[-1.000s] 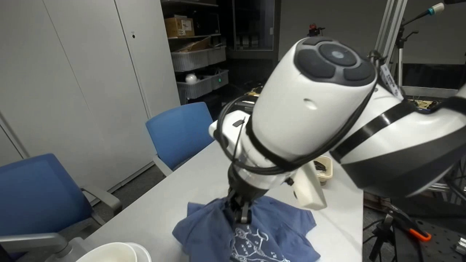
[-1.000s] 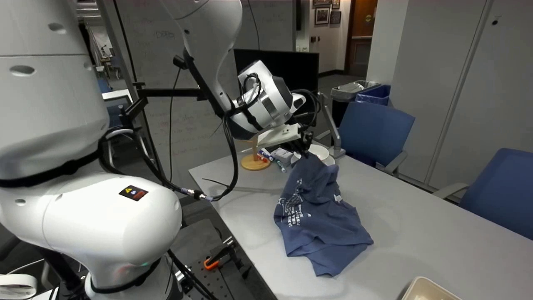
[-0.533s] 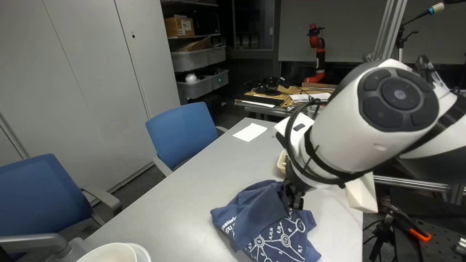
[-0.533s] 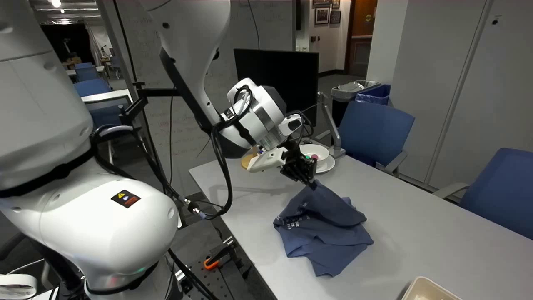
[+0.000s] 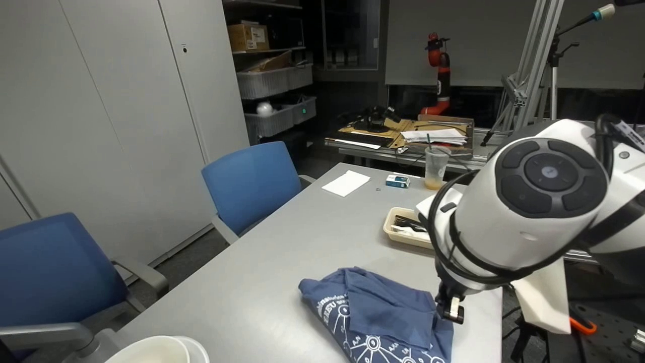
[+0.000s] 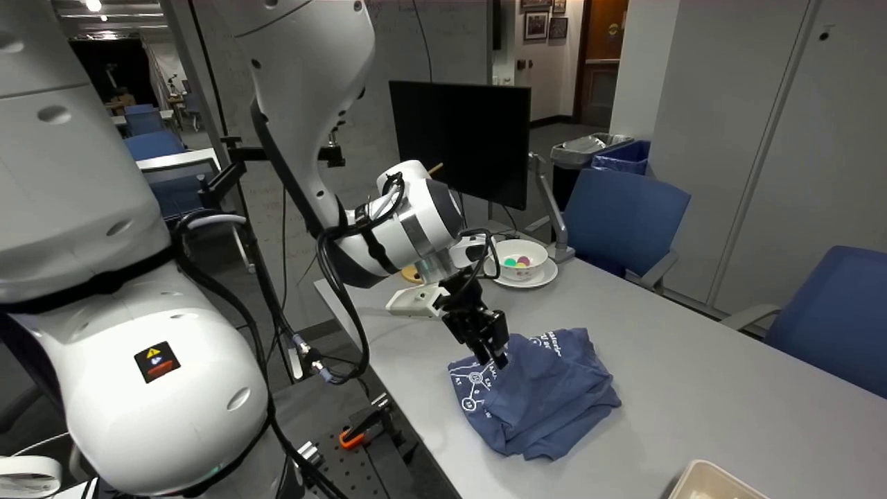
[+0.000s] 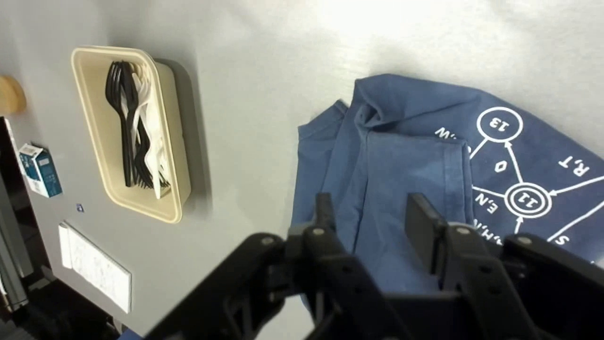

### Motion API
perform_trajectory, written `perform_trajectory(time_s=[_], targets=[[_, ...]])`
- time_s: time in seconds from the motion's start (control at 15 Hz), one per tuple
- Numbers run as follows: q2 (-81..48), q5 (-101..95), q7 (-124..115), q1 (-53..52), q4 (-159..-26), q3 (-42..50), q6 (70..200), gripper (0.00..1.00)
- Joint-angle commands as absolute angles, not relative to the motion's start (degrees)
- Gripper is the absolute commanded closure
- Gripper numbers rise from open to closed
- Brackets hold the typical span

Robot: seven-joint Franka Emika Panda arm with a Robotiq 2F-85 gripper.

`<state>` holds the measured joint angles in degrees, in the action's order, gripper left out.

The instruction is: Fold the blue cloth in half

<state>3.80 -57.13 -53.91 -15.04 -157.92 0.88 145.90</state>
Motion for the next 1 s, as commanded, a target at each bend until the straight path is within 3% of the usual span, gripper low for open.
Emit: perform_trajectory(time_s=[0.0, 0.2, 0.47, 0.8, 0.93], targets=[[4.2, -52.6, -51.4, -12.4, -157.7, -3.8, 146.2, 0.23], [2.1, -47.7, -45.1, -12.1, -156.4, -5.2, 155.1, 0.02], [-2.9, -38.8, -31.0, -14.3, -153.8, -3.2, 163.3, 0.00], [-8.3, -20.3, -9.5, -11.8, -149.8, -7.8, 161.3, 0.00], [-6.7, -24.7, -15.3, -13.3, -151.8, -6.0, 162.3, 0.00]])
